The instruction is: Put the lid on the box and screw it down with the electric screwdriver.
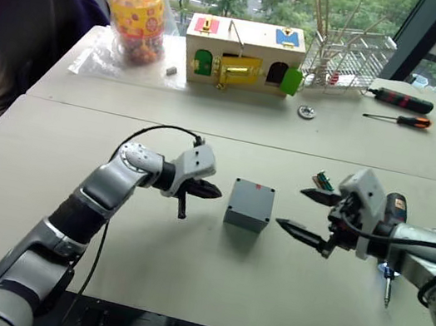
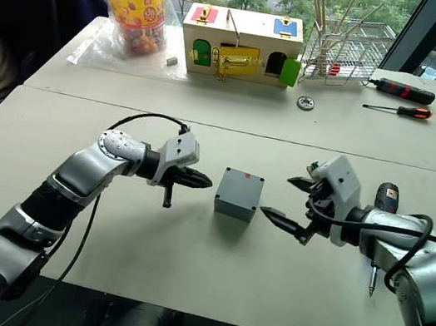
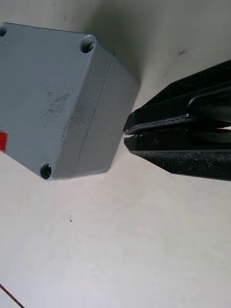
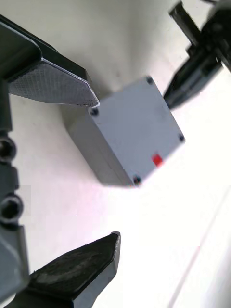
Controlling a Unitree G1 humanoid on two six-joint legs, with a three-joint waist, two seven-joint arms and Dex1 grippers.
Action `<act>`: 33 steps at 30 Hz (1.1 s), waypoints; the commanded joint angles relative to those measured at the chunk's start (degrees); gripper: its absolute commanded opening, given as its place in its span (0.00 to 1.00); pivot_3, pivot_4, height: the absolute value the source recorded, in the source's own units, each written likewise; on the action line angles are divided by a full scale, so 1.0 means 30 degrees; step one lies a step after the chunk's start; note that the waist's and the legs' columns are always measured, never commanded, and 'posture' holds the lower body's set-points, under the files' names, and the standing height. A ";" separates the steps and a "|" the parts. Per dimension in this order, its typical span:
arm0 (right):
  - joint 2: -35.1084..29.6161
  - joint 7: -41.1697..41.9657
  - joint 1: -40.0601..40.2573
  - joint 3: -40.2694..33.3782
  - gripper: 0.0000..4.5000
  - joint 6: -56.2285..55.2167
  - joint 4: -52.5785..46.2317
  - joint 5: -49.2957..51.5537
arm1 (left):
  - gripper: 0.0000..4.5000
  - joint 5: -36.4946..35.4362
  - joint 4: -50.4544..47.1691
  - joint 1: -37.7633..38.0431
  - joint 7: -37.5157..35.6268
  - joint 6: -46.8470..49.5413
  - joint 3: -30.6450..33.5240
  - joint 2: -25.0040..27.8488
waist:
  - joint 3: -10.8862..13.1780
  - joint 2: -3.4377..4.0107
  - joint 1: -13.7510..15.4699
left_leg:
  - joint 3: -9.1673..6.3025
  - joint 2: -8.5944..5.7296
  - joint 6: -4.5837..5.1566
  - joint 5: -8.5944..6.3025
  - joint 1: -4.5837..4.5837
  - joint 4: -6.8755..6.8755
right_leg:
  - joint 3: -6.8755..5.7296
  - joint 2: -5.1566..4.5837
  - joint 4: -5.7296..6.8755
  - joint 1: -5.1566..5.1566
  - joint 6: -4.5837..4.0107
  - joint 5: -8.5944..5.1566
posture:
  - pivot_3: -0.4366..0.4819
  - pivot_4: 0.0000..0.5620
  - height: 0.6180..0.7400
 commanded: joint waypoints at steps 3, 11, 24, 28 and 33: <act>0.0608 -0.2005 -0.1956 -0.2383 1.00 0.0845 0.2113 0.0402 | 0.00 -0.3464 -0.1166 -0.1103 0.0478 0.1882 0.3409 -0.0908 | 0.0000 -0.0002 -0.0073 | 0.0001 0.0000 0.0000 0.0000 0.0000 0.0000 | 0.0000 0.0000 0.0005 -0.0002 0.0000 0.0000 | 0.48 0.27 1.00; 0.4484 -0.5395 -0.3045 -0.0647 0.85 -0.1671 0.6953 -0.2342 | 0.00 -0.3491 -0.1743 -0.2105 0.1776 0.2234 0.2004 -0.2503 | -0.0013 -0.0016 -0.0062 | 0.0001 -0.0017 0.0001 -0.0001 0.0002 -0.0005 | 0.0008 -0.0016 0.0063 -0.0011 0.0000 0.0000 | 0.48 0.27 1.00; 0.4967 -0.4103 -0.3568 0.1054 0.60 -0.5480 1.1200 -0.4346 | 0.00 -0.1940 -0.1483 -0.2714 0.1921 0.1039 0.0201 -0.1899 | -0.0014 -0.0015 -0.0142 | 0.0007 -0.0013 0.0000 0.0000 0.0004 -0.0002 | 0.0008 -0.0007 0.0079 -0.0031 0.0000 0.0000 | 0.48 0.27 1.00; 0.5135 -0.4032 -0.3765 0.1077 0.60 -0.5908 1.1786 -0.4448 | 0.00 -0.1801 -0.1555 -0.2771 0.1753 0.0989 -0.0009 -0.1660 | -0.0014 -0.0015 -0.0125 | 0.0007 -0.0014 0.0000 0.0000 0.0003 -0.0002 | 0.0008 -0.0007 0.0079 -0.0031 0.0000 0.0000 | 0.48 0.27 1.00; 0.5407 -0.4230 -0.4080 0.0927 0.60 -0.6228 1.2189 -0.4410 | 0.00 -0.1690 -0.1487 -0.2543 0.1660 0.0880 -0.0141 -0.1539 | -0.0014 -0.0015 -0.0157 | 0.0007 -0.0011 -0.0001 0.0000 0.0003 -0.0005 | 0.0008 -0.0005 0.0075 -0.0034 0.0000 0.0000 | 0.48 0.27 1.00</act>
